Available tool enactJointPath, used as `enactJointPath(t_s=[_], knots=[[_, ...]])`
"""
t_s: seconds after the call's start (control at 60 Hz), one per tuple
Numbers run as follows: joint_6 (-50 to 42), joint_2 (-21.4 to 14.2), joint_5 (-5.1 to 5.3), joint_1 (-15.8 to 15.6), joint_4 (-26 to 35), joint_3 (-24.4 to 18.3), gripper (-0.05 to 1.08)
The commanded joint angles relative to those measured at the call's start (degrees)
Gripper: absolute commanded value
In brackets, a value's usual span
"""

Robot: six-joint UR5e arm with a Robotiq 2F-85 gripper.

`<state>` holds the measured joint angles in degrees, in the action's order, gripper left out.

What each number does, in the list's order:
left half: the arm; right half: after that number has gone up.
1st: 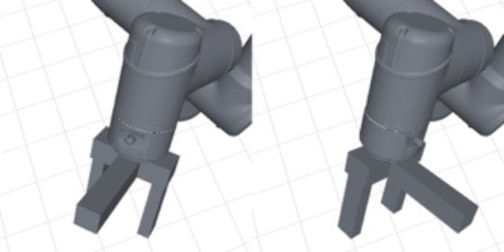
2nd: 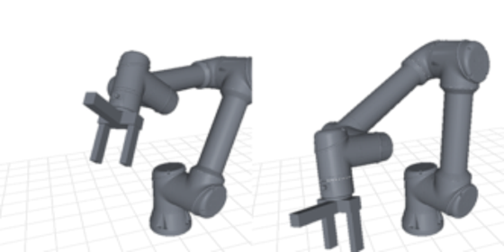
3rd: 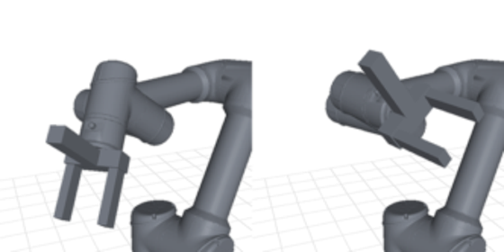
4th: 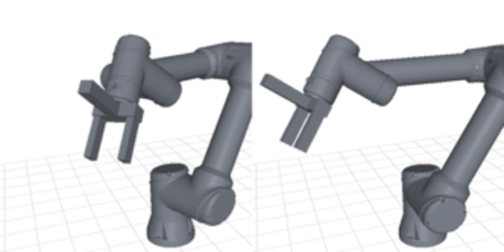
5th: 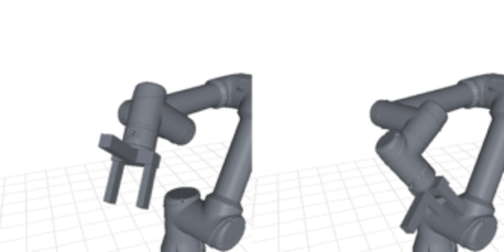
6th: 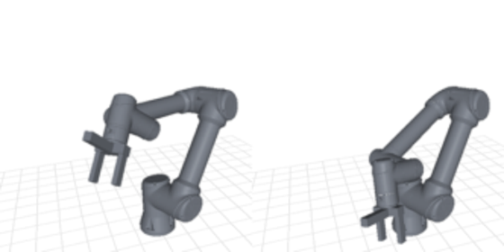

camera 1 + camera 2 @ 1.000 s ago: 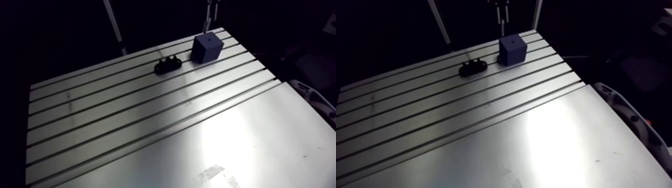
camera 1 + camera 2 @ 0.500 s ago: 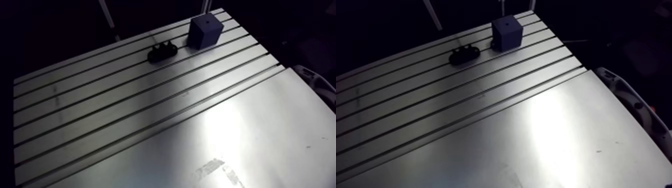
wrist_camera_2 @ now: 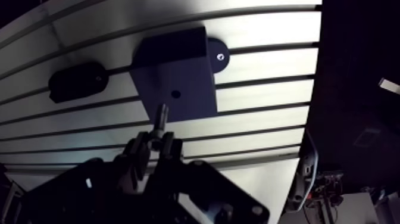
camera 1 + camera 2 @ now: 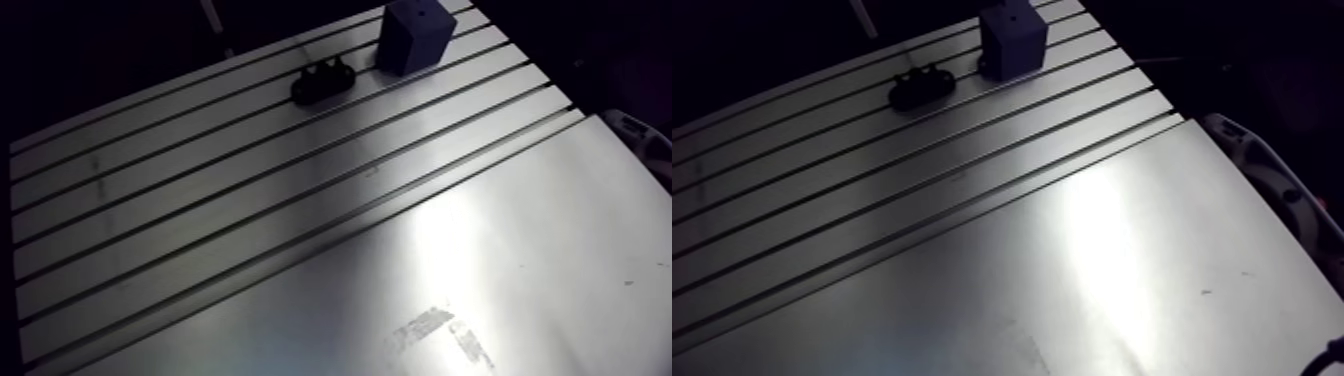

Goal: Pick up the M10 bolt and insert it into the hole until fully seated.

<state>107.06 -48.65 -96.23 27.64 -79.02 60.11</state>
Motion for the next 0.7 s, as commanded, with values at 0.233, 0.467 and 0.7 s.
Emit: enactJointPath(t_s=[0.233,0.467,0.7], knots=[[0.03,1.33,-0.06,0.84,1.17,-0.84,1.06],[0.03,1.33,-0.06,0.84,1.20,-0.66,1.06],[0.03,1.42,-0.15,0.84,1.11,-0.57,1.06]])
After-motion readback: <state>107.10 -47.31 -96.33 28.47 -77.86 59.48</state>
